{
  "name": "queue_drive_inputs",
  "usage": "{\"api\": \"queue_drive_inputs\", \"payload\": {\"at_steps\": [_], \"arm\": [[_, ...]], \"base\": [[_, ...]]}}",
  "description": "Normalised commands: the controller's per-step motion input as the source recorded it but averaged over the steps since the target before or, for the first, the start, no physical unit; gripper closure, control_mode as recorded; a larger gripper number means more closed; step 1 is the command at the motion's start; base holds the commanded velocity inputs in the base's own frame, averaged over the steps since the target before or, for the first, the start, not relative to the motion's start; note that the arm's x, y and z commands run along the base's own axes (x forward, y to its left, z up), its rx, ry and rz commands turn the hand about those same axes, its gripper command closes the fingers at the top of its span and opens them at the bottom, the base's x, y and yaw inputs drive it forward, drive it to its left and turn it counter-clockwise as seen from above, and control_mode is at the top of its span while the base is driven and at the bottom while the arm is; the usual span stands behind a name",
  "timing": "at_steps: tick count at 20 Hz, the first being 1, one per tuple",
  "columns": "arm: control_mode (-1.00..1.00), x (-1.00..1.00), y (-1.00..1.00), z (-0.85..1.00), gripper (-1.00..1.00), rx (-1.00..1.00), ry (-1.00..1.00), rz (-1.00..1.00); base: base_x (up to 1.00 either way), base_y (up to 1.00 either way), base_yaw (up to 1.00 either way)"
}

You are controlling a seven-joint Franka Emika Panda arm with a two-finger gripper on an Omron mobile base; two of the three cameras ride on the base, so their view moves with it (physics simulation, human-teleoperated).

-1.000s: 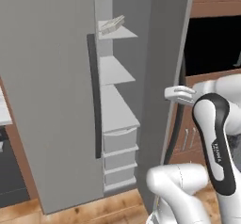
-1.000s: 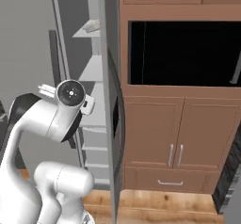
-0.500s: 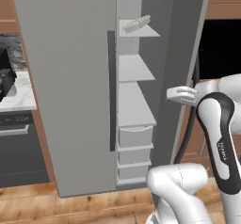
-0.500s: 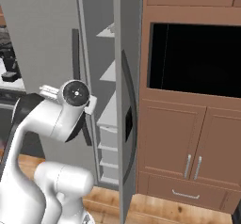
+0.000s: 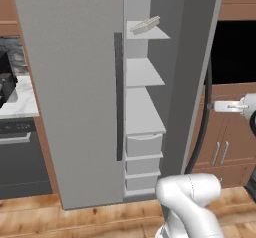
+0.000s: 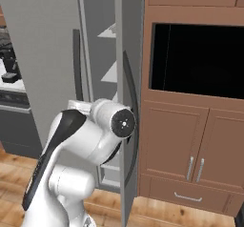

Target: The ice cube tray has been filled with water. Take the tray and place it in the freezer to make ice. Close the freezer door after placing the tray.

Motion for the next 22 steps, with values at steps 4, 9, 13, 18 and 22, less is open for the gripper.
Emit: {"api": "queue_drive_inputs", "payload": {"at_steps": [4, 9, 13, 18, 22], "arm": [[-1.00, 0.09, -0.81, 0.00, -1.00, 0.00, -0.11, 0.00], [-1.00, 0.58, -0.80, 0.00, -1.00, 0.01, 0.00, 0.00], [-1.00, 0.68, -0.66, 0.00, -1.00, 0.02, 0.00, 0.00], [-1.00, 0.70, -0.30, 0.00, -1.00, 0.04, 0.00, 0.02], [-1.00, 0.60, -0.04, 0.00, -1.00, 0.06, 0.00, 0.12]], "base": [[0.00, 0.00, 0.00], [0.00, 0.00, 0.00], [0.00, 0.00, 0.00], [0.00, 0.00, 0.00], [0.00, 0.00, 0.00]]}}
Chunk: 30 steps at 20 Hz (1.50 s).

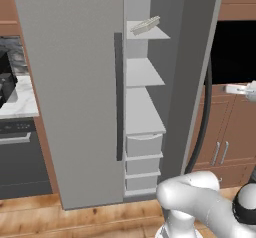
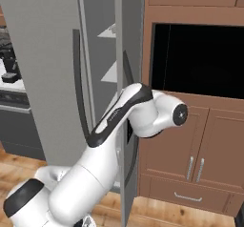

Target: The ice cube tray has been filled with water. Take the tray and place it in the freezer to make ice. Close the freezer door after placing the tray.

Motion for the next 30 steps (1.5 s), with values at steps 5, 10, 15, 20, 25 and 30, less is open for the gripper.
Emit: {"api": "queue_drive_inputs", "payload": {"at_steps": [5, 10, 15, 20, 25, 30], "arm": [[-1.00, 0.46, 0.01, -0.05, -1.00, 0.02, 0.00, 0.17], [-1.00, 0.21, 0.12, -0.10, -1.00, 0.00, 0.00, 0.16], [-1.00, 0.06, 0.38, -0.12, -1.00, 0.00, 0.00, 0.15], [-1.00, 0.00, 0.59, -0.07, -1.00, 0.00, 0.00, 0.13], [-1.00, 0.02, 0.66, 0.00, -1.00, 0.00, 0.00, 0.11], [-1.00, 0.08, 0.73, 0.00, -1.00, 0.00, 0.00, 0.06]], "base": [[0.00, 0.00, 0.00], [0.00, 0.00, 0.00], [0.00, 0.00, 0.00], [0.00, 0.00, 0.00], [0.00, 0.00, 0.00], [0.00, 0.00, 0.00]]}}
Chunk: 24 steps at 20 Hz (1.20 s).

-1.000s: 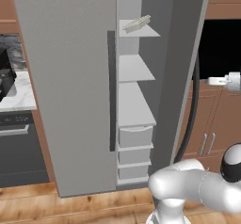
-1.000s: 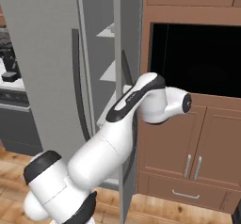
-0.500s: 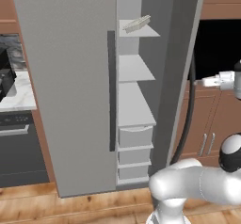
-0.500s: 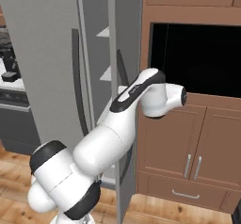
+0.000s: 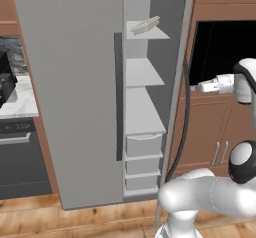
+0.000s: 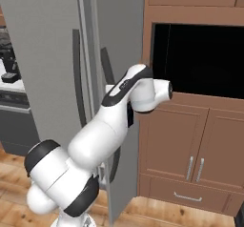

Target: The ice cube tray has been filled with water. Take the tray and place it in the freezer to make ice. Close the freezer door after placing the tray.

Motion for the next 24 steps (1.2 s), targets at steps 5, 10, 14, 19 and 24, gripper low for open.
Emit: {"api": "queue_drive_inputs", "payload": {"at_steps": [5, 10, 14, 19, 24], "arm": [[-1.00, 0.05, 0.65, 0.00, -1.00, 0.00, -0.01, 0.00], [-1.00, 0.00, 0.51, 0.03, -1.00, 0.00, -0.07, -0.09], [-1.00, 0.14, 0.54, 0.02, -1.00, -0.04, -0.06, -0.21], [-1.00, 0.35, 0.52, 0.05, -1.00, -0.06, -0.01, -0.24], [-1.00, 0.57, 0.54, 0.06, -1.00, -0.09, 0.00, -0.25]], "base": [[0.00, 0.00, 0.00], [0.00, 0.00, 0.00], [0.00, 0.00, 0.00], [0.00, 0.00, 0.00], [0.00, 0.00, 0.00]]}}
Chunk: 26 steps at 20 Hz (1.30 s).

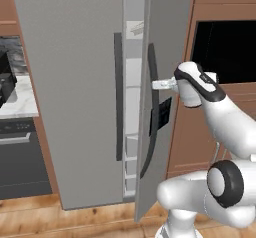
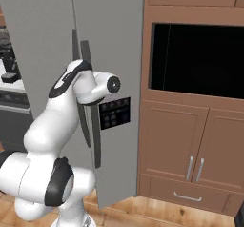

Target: The ice cube tray has been filled with water. Take the tray and place it in the freezer to make ice. Close the freezer door after placing the tray.

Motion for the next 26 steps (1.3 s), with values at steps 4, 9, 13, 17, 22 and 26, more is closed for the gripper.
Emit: {"api": "queue_drive_inputs", "payload": {"at_steps": [4, 9, 13, 17, 22, 26], "arm": [[-1.00, 0.56, 0.38, 0.11, -1.00, -0.11, 0.00, -0.25], [-1.00, 0.49, 0.20, 0.11, -1.00, -0.10, 0.01, -0.27], [-1.00, 0.42, 0.03, 0.10, -1.00, -0.09, 0.04, -0.31], [-1.00, 0.44, 0.00, 0.11, -1.00, -0.06, 0.10, -0.34], [-1.00, 0.62, 0.00, 0.16, -1.00, -0.03, 0.15, -0.35], [-1.00, 0.81, 0.00, 0.26, -1.00, 0.00, 0.21, -0.36]], "base": [[0.00, 0.00, 0.00], [0.00, 0.00, 0.00], [0.00, 0.00, 0.00], [0.00, 0.00, 0.00], [0.00, 0.00, 0.00], [0.00, 0.00, 0.00]]}}
